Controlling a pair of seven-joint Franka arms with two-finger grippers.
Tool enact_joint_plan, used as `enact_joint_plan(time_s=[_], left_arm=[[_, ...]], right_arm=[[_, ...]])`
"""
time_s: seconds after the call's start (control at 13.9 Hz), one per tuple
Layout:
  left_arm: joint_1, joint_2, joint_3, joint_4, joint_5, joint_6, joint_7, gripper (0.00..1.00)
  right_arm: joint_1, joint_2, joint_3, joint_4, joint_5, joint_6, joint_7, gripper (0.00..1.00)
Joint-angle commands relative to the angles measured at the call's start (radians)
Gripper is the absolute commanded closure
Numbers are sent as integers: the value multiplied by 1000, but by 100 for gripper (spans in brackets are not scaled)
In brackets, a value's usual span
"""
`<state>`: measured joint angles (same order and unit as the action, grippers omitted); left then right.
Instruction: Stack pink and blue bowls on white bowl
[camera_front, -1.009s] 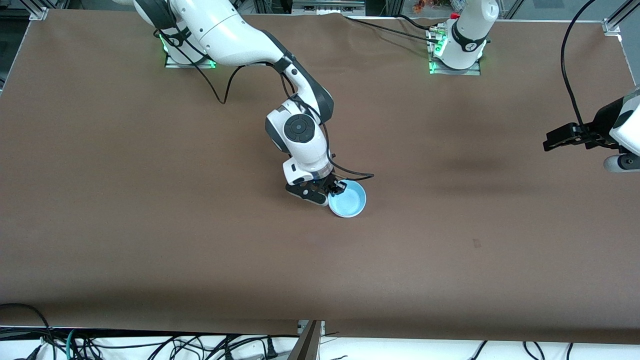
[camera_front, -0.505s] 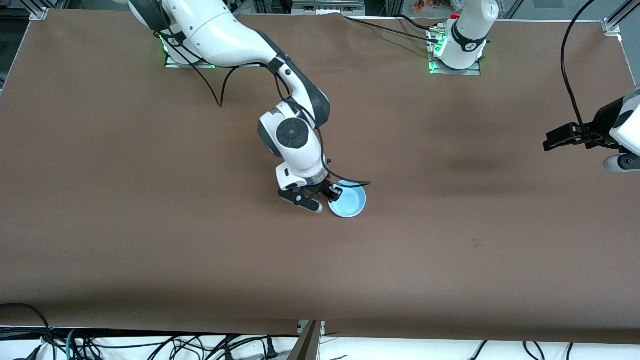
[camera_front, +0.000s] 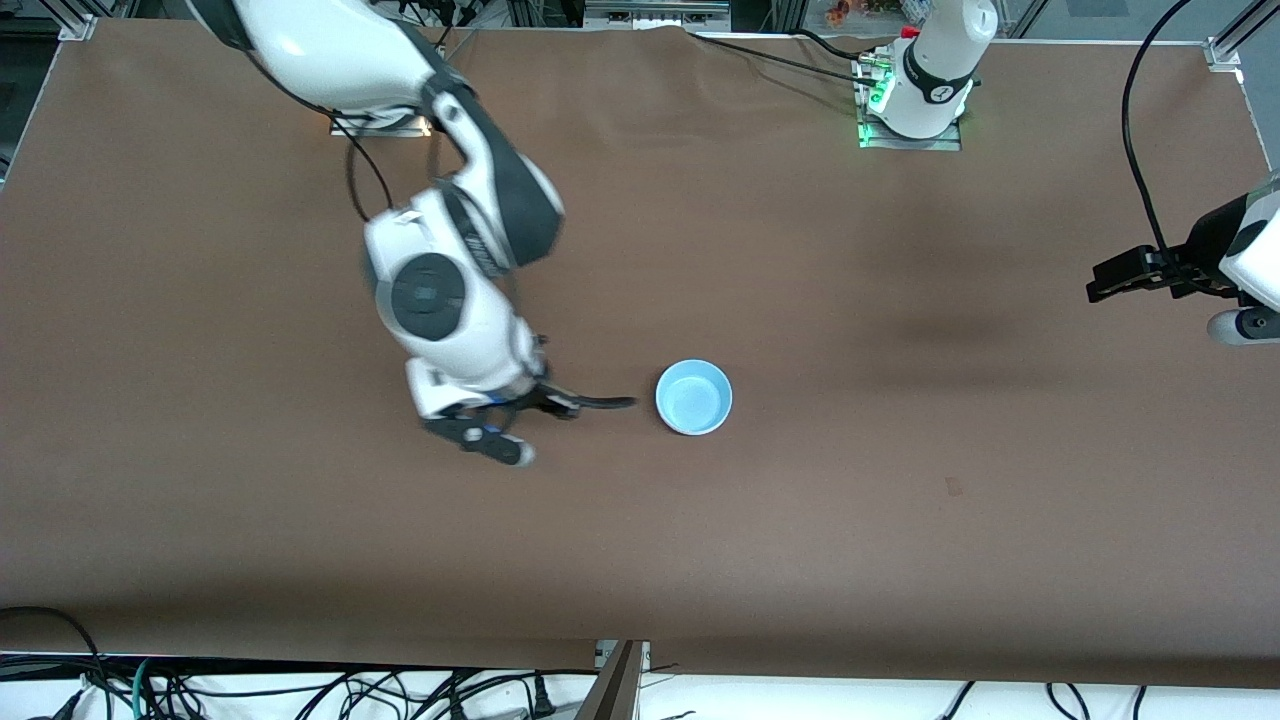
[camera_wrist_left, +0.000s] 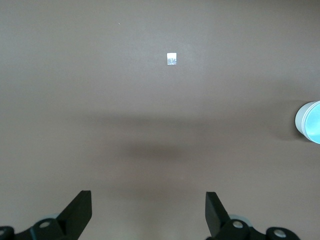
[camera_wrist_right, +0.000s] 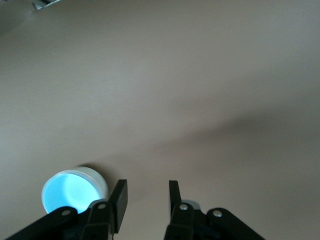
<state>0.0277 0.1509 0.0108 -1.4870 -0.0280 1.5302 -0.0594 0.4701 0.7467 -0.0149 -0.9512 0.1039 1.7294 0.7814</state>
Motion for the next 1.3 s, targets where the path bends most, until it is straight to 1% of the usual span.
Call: enact_joint_plan(time_s=[0.0,0.07,0.14,0.22,0.29,0.43,0.58,0.86,1.23], left_arm=[[0,10,-5,30,25,-22,-8,0],[0,10,-3,30,23,-22,-8,0],[0,10,-3,30,25,-22,-8,0],[-2,10,-3,30,23,-22,-8,0],[-2,10,-3,30,25,-22,-8,0],[-2,10,-3,30,25,-22,-8,0],[0,10,-3,30,25,-22,-8,0],[0,10,-3,30,23,-22,-8,0],[26,10,0,30,14,-22,-7,0]], right_arm=[[-95,-107,3,-20,5,-156,-190,55],[-131,-137,-2,-20,-4,-204,-264,50],[-166,-161,-14,-20,-15,-241,-322,40],[-195,-185,-22,-20,-16,-267,-367,15],[-230,-208,-34,-20,-16,-293,-411,1],[-284,-245,-51,-20,-18,-349,-520,1],[-318,-259,-80,-20,-16,-386,-542,1],[-338,-265,-135,-21,-15,-419,-562,1],[-340,-265,-140,-21,-15,-398,-587,1]])
